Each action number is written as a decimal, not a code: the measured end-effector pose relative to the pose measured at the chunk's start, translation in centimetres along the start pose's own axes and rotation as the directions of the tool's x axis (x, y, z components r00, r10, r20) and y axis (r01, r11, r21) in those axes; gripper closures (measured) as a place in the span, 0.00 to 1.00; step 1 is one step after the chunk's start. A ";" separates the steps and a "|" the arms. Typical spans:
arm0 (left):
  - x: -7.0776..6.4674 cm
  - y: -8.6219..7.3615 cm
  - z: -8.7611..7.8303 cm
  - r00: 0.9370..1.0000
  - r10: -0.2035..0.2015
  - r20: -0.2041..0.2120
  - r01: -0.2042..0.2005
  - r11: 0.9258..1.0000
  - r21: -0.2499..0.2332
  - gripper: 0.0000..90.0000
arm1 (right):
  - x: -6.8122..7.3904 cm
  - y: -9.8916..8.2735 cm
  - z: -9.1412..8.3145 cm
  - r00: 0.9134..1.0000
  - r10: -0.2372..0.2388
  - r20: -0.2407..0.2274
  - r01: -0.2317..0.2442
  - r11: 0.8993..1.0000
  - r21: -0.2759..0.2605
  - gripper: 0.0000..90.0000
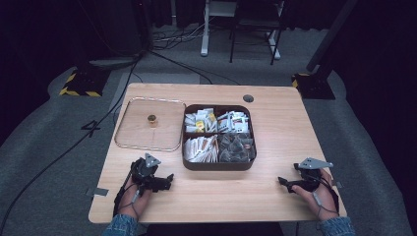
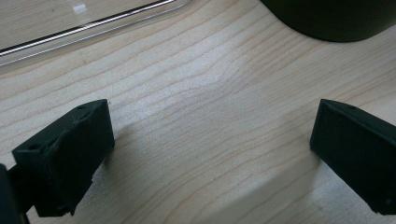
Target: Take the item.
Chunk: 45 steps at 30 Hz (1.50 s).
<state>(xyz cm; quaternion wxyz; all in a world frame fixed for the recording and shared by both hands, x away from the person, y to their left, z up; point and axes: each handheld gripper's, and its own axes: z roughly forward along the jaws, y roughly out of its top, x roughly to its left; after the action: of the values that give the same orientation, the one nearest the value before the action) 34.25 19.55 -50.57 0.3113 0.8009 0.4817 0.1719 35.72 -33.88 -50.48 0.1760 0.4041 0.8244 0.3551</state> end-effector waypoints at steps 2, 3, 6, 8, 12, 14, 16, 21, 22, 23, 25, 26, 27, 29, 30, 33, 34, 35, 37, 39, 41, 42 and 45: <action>0.0 0.0 0.0 1.000 0.000 0.000 0.000 1.000 0.000 0.00 | 0.0 0.0 0.0 1.000 -0.002 0.000 0.002 1.000 -0.001 0.11; 0.0 0.0 0.0 1.000 0.001 0.000 -0.001 1.000 0.000 0.00 | 0.0 0.0 0.0 1.000 -0.002 0.000 0.002 1.000 -0.001 0.11; 0.0 0.0 0.0 1.000 0.000 0.000 0.000 1.000 0.000 0.00 | 0.0 0.0 0.0 1.000 -0.004 -0.003 0.004 1.000 -0.003 0.12; 0.0 0.0 0.0 1.000 0.000 -0.001 0.000 1.000 -0.001 0.00 | 0.0 0.0 -0.1 1.000 -0.007 -0.008 0.007 1.000 -0.005 0.13; 0.0 0.0 0.0 1.000 0.000 0.000 0.000 1.000 0.000 0.00 | 0.1 0.0 -0.1 1.000 -0.011 -0.014 0.011 1.000 -0.013 0.18; 0.0 0.0 0.0 1.000 0.000 0.000 0.000 1.000 0.000 0.00 | 0.1 -0.1 -0.2 1.000 -0.013 -0.015 0.013 1.000 -0.015 0.20; 0.0 0.0 0.0 1.000 0.001 0.000 -0.001 1.000 0.000 0.00 | 0.1 -0.1 -0.2 1.000 -0.013 -0.021 0.013 1.000 -0.023 0.25; 0.0 0.0 0.0 1.000 0.001 0.000 -0.001 1.000 0.000 0.00 | 0.2 0.3 -0.7 0.998 0.020 -0.059 -0.022 0.999 -0.030 0.44; 0.0 0.0 0.0 1.000 0.002 -0.001 -0.002 1.000 0.000 0.00 | 0.2 0.5 -0.8 0.998 0.027 -0.062 -0.030 0.999 -0.045 0.45; 0.0 0.0 0.0 1.000 0.002 -0.001 -0.002 1.000 0.000 0.00 | 0.2 0.7 -1.0 0.998 0.027 -0.062 -0.031 0.998 -0.053 0.45; 0.0 0.0 0.0 1.000 0.002 -0.002 -0.002 1.000 0.000 0.00 | 0.2 1.4 -1.5 0.997 0.037 -0.064 -0.042 0.997 -0.071 0.47; 0.0 0.0 0.0 1.000 0.001 0.000 -0.001 1.000 0.000 0.00 | 0.2 1.7 -1.7 0.997 0.047 -0.064 -0.053 0.995 -0.084 0.47; 0.0 0.0 0.0 1.000 0.000 0.000 0.000 1.000 -0.001 0.00 | 0.2 2.0 -1.8 0.995 0.063 -0.074 -0.070 0.993 -0.093 0.48; 0.0 0.0 0.0 1.000 0.001 0.000 -0.001 1.000 0.000 0.00 | 0.3 2.8 -2.1 0.990 0.095 -0.100 -0.105 0.989 -0.104 0.50; 0.0 0.0 0.0 1.000 0.001 0.000 -0.001 1.000 0.000 0.00 | 0.4 3.2 -2.2 0.988 0.104 -0.113 -0.117 0.987 -0.111 0.51; 0.0 0.0 0.0 1.000 0.000 0.000 0.000 1.000 0.000 0.00 | 0.5 4.4 -2.3 0.980 0.134 -0.145 -0.151 0.981 -0.118 0.54; 0.0 0.0 0.0 1.000 0.002 -0.001 -0.002 1.000 0.000 0.00 | 0.6 4.8 -2.3 0.978 0.139 -0.154 -0.158 0.980 -0.119 0.54; 0.0 0.0 0.0 1.000 0.000 0.000 0.000 1.000 0.000 0.00 | 0.6 5.2 -2.2 0.977 0.143 -0.160 -0.163 0.979 -0.122 0.55; 0.0 0.0 0.0 1.000 0.001 0.000 -0.001 1.000 0.000 0.00 | 0.6 6.0 -2.2 0.974 0.147 -0.169 -0.170 0.977 -0.127 0.56; 0.0 0.0 0.0 1.000 0.002 -0.002 -0.002 1.000 0.000 0.00 | 0.5 6.8 -2.1 0.973 0.146 -0.178 -0.171 0.976 -0.133 0.56; 0.0 0.0 0.0 1.000 0.000 -0.001 0.000 1.000 0.000 0.00 | 0.6 8.0 -2.1 0.971 0.144 -0.190 -0.172 0.975 -0.144 0.57; 0.0 0.0 0.0 1.000 0.000 -0.001 0.000 1.000 0.000 0.00 | 0.6 8.3 -2.1 0.970 0.144 -0.195 -0.173 0.974 -0.145 0.57; 0.0 0.0 0.0 1.000 0.001 0.000 -0.001 1.000 0.000 0.00 | 0.6 9.9 -2.1 0.969 0.138 -0.206 -0.171 0.973 -0.152 0.57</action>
<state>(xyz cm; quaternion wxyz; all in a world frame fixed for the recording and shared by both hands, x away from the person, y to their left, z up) 34.25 19.56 -50.57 0.3112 0.8010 0.4815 0.1722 39.50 -30.12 -41.85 0.1000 0.4142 0.7705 0.4741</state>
